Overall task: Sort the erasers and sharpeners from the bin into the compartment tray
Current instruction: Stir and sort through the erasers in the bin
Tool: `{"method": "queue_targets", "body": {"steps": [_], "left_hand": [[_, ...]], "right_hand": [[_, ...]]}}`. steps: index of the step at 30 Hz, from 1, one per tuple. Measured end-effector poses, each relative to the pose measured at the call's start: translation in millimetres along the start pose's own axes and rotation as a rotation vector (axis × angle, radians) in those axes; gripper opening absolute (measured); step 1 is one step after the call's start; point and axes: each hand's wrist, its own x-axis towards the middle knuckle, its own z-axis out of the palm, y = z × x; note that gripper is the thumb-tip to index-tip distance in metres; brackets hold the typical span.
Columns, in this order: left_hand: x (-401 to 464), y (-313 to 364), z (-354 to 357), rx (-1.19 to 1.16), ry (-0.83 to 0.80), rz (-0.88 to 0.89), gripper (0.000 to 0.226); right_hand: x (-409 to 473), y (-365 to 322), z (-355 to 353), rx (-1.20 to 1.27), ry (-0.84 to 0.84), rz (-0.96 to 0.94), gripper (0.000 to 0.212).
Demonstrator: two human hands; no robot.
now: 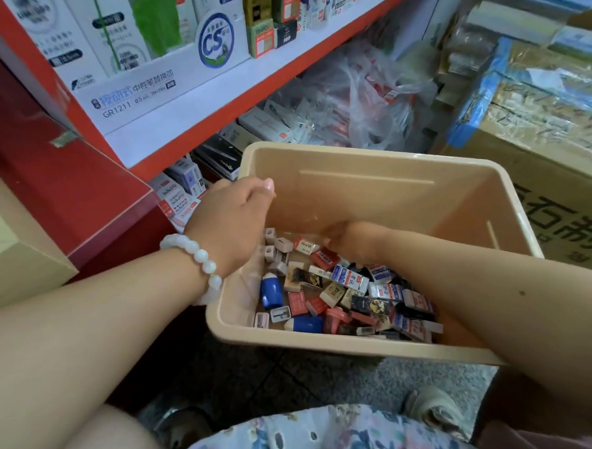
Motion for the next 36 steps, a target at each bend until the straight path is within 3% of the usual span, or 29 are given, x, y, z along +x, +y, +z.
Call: {"method": "queue_targets", "body": {"steps": [8,11,16,21,31,36], "left_hand": [[-2.0,3.3,-0.9,0.003,-0.011,-0.015,0.040],[-1.5,4.2,-1.8,-0.002,-0.015,-0.019,0.040],[-3.2,5.3,-2.2,0.006,-0.016,-0.029,0.039],[-3.4,5.8,-2.2,-0.012,-0.015,-0.028,0.039],[-2.5,5.8,-2.3,-0.003,-0.004,-0.025,0.040],[-0.5,3.8,-1.4,0.002,-0.005,-0.018,0.041]], "right_hand": [[-3.3,1.1,-9.1,0.104,0.086,-0.022,0.036],[-6.0,-0.2,-17.2,0.417,0.128,0.002,0.033],[-15.0,-12.2,-25.1,1.012,-0.138,-0.116,0.030],[-9.7,14.2,-36.1,0.795,-0.003,-0.094,0.042],[-28.2,34.7,-25.9,0.221,-0.106,0.100,0.068],[-24.7,16.6,-21.5,0.113,0.068,-0.084,0.067]]}}
